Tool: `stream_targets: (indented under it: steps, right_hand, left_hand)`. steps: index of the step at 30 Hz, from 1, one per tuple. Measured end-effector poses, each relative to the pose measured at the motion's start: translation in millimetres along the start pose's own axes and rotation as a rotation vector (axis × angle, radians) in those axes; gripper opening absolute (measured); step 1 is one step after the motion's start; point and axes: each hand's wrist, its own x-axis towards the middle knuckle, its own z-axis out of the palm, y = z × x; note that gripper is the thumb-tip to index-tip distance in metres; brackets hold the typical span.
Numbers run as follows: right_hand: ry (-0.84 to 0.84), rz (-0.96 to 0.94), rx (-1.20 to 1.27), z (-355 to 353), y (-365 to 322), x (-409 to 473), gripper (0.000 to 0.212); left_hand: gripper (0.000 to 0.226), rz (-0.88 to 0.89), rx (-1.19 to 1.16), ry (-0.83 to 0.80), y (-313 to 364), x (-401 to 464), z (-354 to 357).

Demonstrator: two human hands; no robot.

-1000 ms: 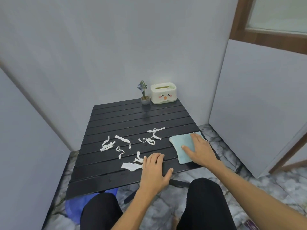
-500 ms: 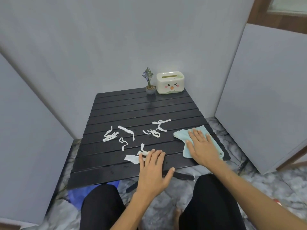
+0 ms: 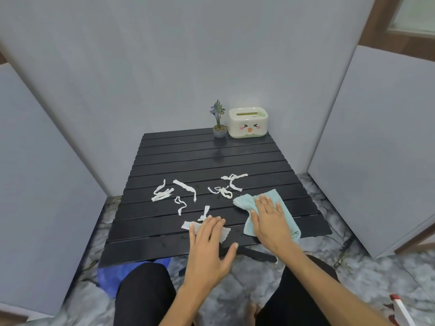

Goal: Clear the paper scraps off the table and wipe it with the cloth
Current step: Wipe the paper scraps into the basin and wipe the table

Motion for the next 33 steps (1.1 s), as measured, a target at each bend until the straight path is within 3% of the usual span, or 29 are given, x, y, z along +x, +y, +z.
stream_targets:
  steps: [6,15,26,33]
  right_hand:
    - [-0.008,-0.026,0.027,8,-24,-2,0.055]
    - [-0.001,-0.082,0.074,18,-61,-11,0.054]
    - [-0.032,-0.120,0.215,10,-85,-15,0.052]
    - [-0.016,-0.030,0.563,-11,-79,-14,0.041]
  left_hand:
    - [0.062,-0.029,-0.040,0.027,-21,-8,-22]
    - [0.088,-0.186,0.149,-0.035,-56,-10,-42]
    - [0.093,-0.222,0.118,-0.098,-55,-7,-50]
    - [0.094,-0.264,0.024,-0.144,-53,-5,-63]
